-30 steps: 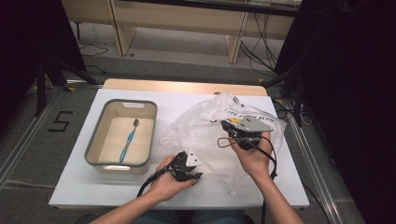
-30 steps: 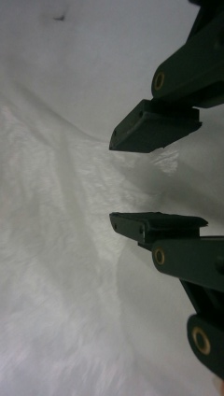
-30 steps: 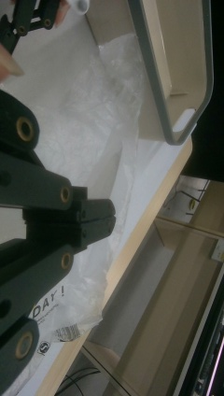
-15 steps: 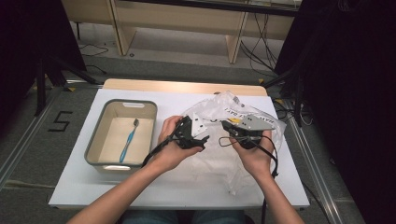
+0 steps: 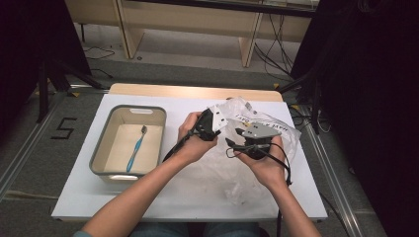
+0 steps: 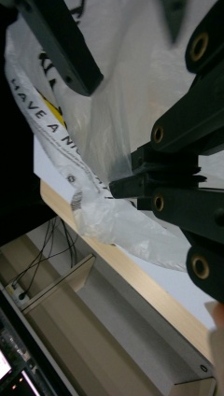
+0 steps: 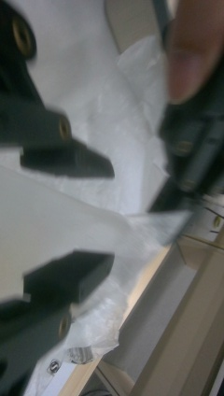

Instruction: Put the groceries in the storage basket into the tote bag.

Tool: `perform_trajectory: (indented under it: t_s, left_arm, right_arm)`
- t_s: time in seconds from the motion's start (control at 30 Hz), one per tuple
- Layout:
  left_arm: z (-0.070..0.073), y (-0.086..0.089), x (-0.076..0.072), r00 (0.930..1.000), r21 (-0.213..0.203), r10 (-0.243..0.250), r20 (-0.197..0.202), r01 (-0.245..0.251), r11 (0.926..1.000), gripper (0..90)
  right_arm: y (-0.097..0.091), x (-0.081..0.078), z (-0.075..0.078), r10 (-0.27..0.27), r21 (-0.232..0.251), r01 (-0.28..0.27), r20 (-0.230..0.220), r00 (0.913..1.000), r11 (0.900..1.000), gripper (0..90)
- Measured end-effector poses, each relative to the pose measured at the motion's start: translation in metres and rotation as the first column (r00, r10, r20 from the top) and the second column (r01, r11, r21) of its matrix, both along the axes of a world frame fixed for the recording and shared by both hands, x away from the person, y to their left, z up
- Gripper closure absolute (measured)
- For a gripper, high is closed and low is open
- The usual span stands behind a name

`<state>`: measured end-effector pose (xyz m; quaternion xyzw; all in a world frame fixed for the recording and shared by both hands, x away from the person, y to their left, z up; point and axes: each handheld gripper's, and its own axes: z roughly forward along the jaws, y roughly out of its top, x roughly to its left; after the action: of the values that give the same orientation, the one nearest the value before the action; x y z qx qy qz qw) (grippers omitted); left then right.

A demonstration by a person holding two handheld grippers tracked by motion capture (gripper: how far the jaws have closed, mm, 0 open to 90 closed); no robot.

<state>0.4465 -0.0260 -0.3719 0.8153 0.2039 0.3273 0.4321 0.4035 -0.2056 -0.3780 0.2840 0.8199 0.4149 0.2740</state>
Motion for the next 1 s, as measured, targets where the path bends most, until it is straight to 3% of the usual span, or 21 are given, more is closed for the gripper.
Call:
perform_trajectory:
  t_s: [0.07, 0.17, 0.27, 0.33, 0.4, 0.5, 0.53, 0.67, 0.77, 0.87, 0.97, 1.0]
  left_arm:
    - [0.005, 0.001, -0.001, 0.9999, -0.009, -0.004, 0.013, 0.004, 1.0000, 89.1]
    - [0.009, 0.002, -0.003, 0.9997, -0.007, -0.010, 0.023, 0.010, 0.9999, 88.2]
    - [0.010, 0.004, -0.005, 0.9995, 0.026, -0.017, 0.028, 0.016, 0.9995, 83.4]
    - [0.009, 0.006, -0.007, 0.9995, 0.024, -0.027, 0.013, 0.027, 0.9993, 78.7]
    - [0.009, 0.009, -0.010, 0.9997, 0.030, -0.024, -0.009, 0.024, 0.9993, 68.0]
    - [0.009, 0.015, -0.015, 0.9991, 0.028, -0.017, -0.039, 0.018, 0.9994, 49.3]
    - [0.011, 0.022, -0.021, 0.9974, 0.013, -0.010, -0.071, 0.011, 0.9998, 43.9]
    - [0.015, 0.041, -0.035, 0.9952, 0.002, -0.007, -0.097, 0.007, 1.0000, 29.6]
    - [0.016, 0.053, -0.042, 0.9930, 0.002, -0.012, -0.118, 0.012, 0.9999, 25.8]
    - [0.013, 0.077, -0.049, 0.9882, -0.020, 0.007, -0.153, -0.010, 0.9998, 23.4]
    - [0.011, 0.089, -0.050, 0.9861, -0.026, 0.019, -0.165, -0.023, 0.9994, 23.2]
    - [0.007, 0.099, -0.051, 0.9820, -0.030, 0.035, -0.186, -0.041, 0.9987, 23.0]
  right_arm:
    - [0.005, 0.001, -0.002, -0.009, -0.052, 0.009, -0.002, 1.0000, 0.9986, 35.8]
    - [0.008, 0.004, -0.003, -0.039, -0.093, 0.041, 0.023, 0.9990, 0.9948, 35.5]
    - [0.009, 0.005, 0.000, -0.063, -0.072, 0.067, 0.045, 0.9970, 0.9952, 58.9]
    - [0.008, 0.006, 0.003, -0.087, -0.064, 0.091, 0.058, 0.9945, 0.9938, 76.2]
    - [0.007, 0.006, 0.005, -0.108, -0.040, 0.111, 0.066, 0.9919, 0.9930, 88.8]
    - [0.008, 0.006, 0.006, -0.137, -0.028, 0.140, 0.081, 0.9872, 0.9898, 90.0]
    - [0.008, 0.005, 0.007, -0.146, -0.030, 0.149, 0.082, 0.9859, 0.9883, 90.0]
    - [0.010, 0.005, 0.007, -0.157, -0.023, 0.160, 0.080, 0.9843, 0.9869, 90.0]
    - [0.009, 0.005, 0.008, -0.162, -0.015, 0.164, 0.077, 0.9837, 0.9864, 90.0]
    - [0.009, 0.005, 0.008, -0.166, -0.012, 0.167, 0.075, 0.9832, 0.9858, 90.0]
    - [0.010, 0.005, 0.008, -0.166, -0.011, 0.167, 0.076, 0.9832, 0.9858, 90.0]
    - [0.010, 0.004, 0.008, -0.167, -0.009, 0.168, 0.075, 0.9832, 0.9858, 90.0]
